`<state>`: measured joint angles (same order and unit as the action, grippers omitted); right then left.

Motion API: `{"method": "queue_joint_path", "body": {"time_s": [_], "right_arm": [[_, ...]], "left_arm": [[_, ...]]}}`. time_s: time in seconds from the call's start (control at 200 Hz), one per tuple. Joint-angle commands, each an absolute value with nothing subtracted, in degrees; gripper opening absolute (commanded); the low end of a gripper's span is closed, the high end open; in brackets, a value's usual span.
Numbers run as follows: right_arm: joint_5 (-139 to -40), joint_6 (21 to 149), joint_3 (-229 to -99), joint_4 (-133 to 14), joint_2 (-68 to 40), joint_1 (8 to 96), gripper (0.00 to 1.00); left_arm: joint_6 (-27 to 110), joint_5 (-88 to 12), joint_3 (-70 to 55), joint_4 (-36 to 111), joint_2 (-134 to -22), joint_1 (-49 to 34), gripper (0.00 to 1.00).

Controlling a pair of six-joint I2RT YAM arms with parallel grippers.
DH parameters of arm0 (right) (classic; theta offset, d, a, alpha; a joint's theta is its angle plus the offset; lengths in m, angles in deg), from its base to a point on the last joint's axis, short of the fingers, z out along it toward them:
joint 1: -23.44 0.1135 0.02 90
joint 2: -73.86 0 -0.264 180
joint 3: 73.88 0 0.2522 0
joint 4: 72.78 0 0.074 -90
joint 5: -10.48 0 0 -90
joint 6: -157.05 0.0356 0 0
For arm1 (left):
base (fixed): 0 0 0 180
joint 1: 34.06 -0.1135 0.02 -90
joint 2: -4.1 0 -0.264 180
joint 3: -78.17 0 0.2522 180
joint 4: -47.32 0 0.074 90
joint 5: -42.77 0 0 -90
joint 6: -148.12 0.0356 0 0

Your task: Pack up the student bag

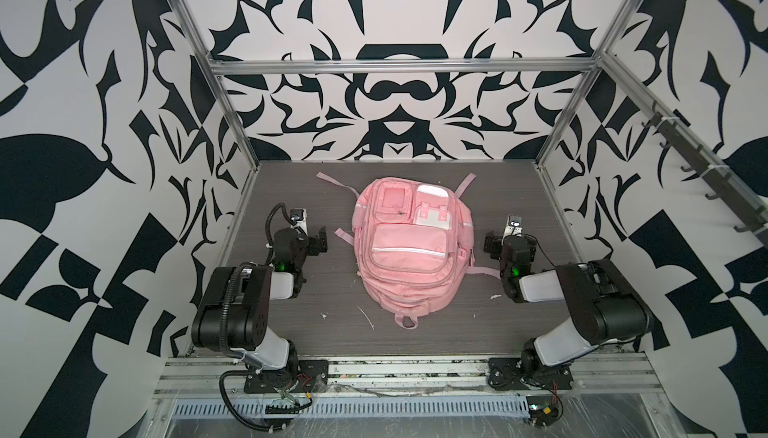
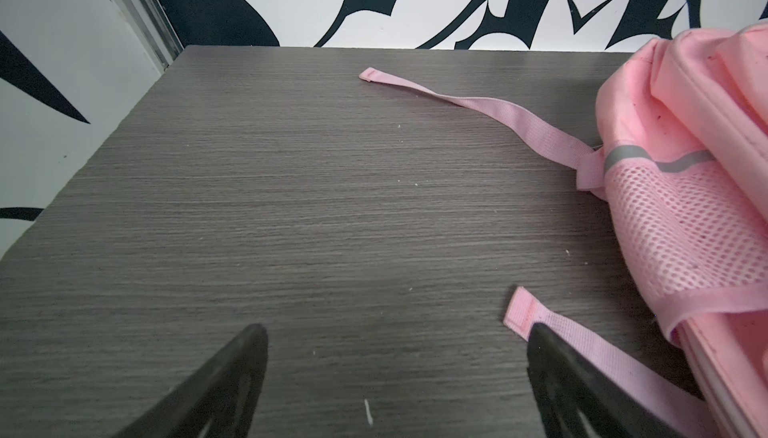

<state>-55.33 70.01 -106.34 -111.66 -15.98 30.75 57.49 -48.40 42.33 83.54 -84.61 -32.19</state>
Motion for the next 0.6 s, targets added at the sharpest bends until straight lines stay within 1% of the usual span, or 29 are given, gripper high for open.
{"method": "queue_joint_path", "body": {"time_s": [0.0,0.595], "right_arm": [[-55.39,69.77,-106.72,-114.30,-15.52,30.56,1.00],[-55.61,69.60,-106.93,-114.24,-15.88,30.56,1.00]], "left_arm": [[57.86,-47.84,42.95,85.43,-85.20,-32.39,0.99],[57.85,-47.83,43.01,85.49,-85.20,-32.37,0.99]]}}
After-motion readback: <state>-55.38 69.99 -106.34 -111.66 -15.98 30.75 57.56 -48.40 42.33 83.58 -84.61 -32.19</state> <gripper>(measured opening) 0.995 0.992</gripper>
